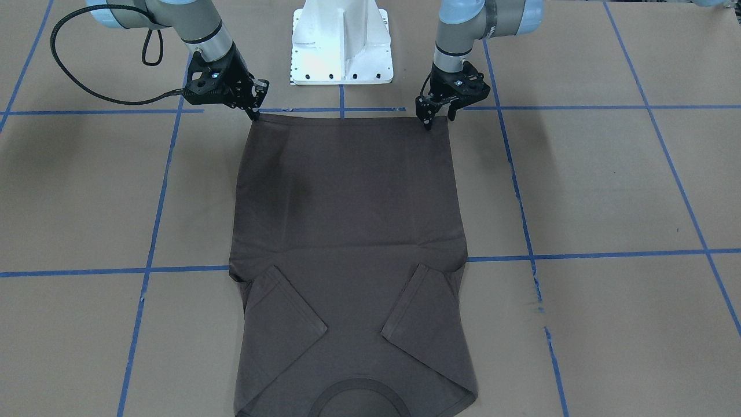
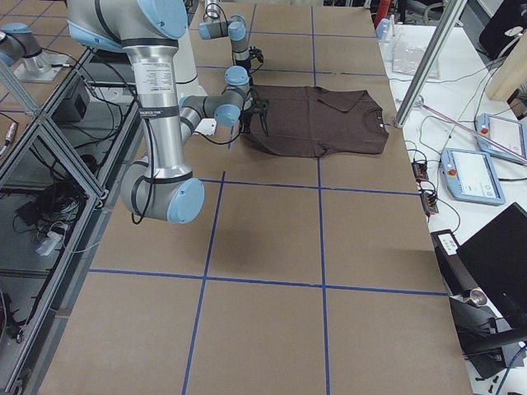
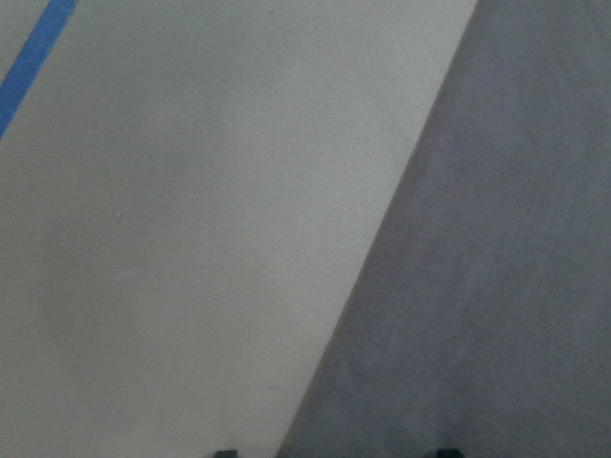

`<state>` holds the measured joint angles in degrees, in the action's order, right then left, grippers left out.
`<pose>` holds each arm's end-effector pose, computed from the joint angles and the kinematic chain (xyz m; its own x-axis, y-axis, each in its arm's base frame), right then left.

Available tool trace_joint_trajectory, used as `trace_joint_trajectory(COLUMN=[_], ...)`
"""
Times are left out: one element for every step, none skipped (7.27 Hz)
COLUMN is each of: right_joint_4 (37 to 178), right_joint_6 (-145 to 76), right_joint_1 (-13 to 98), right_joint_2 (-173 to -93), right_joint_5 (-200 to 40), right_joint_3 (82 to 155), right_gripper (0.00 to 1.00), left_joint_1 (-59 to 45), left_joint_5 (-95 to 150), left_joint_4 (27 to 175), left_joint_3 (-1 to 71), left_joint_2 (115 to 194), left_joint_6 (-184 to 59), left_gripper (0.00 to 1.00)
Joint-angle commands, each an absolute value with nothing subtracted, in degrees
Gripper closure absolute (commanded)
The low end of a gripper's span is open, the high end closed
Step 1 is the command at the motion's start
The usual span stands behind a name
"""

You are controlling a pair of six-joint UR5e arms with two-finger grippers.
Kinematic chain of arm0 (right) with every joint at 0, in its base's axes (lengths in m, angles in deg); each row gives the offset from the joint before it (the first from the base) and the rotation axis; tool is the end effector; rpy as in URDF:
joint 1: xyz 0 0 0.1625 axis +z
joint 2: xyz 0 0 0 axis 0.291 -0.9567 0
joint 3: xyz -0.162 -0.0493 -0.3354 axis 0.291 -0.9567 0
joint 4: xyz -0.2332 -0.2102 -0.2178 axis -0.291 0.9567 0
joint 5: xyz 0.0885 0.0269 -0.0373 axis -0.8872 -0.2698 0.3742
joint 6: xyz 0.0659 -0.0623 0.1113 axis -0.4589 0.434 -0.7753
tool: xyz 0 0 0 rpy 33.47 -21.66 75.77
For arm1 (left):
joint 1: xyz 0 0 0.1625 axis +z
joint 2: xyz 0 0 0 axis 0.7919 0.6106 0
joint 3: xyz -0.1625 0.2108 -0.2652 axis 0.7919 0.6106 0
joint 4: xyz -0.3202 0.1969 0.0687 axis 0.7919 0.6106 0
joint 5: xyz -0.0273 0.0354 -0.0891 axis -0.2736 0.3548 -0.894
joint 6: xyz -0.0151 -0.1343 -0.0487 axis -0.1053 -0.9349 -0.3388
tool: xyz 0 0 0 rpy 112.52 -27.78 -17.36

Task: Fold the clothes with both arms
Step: 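Grasp both hem corners nearest the robot with the left and right grippers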

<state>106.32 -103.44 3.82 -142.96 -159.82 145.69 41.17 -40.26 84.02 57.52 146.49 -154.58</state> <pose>-0.4433 -0.2756 0.3013 0.5558 0.1292 0.8212 -0.1295 0.9892 -0.0680 0.5040 -0.2372 0.3569 0.6103 -0.4143 -0.6752 0.3939 0.8982 -0.1951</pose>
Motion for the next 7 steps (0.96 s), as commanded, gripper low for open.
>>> trace_joint_trajectory(right_joint_4=[106.3,106.3,106.3,106.3,106.3,106.3,106.3], right_joint_6=[-103.4,-103.4,-103.4,-103.4,-103.4,-103.4,-103.4], right_joint_1=[3.8,3.9,3.9,3.9,3.9,3.9,3.9], right_joint_2=[-143.0,-143.0,-142.9,-142.9,-142.9,-143.0,-143.0], right_joint_5=[-159.8,-159.8,-159.8,-159.8,-159.8,-159.8,-159.8], right_joint_3=[145.7,145.7,145.7,145.7,145.7,145.7,145.7], right_gripper=[1.00,1.00,1.00,1.00,1.00,1.00,1.00], left_joint_1=[41.6,41.6,41.6,41.6,41.5,41.5,41.6], left_joint_5=[-40.3,-40.3,-40.3,-40.3,-40.3,-40.3,-40.4], left_joint_4=[84.0,84.0,84.0,84.0,84.0,83.9,83.4], left_joint_3=[57.8,57.9,58.1,58.2,58.3,58.5,58.6], left_joint_2=[146.6,146.6,146.7,146.7,146.6,146.6,146.8], left_joint_6=[-154.7,-154.6,-154.6,-154.5,-154.5,-154.5,-154.5], left_gripper=[0.70,0.72,0.72,0.72,0.72,0.72,0.72])
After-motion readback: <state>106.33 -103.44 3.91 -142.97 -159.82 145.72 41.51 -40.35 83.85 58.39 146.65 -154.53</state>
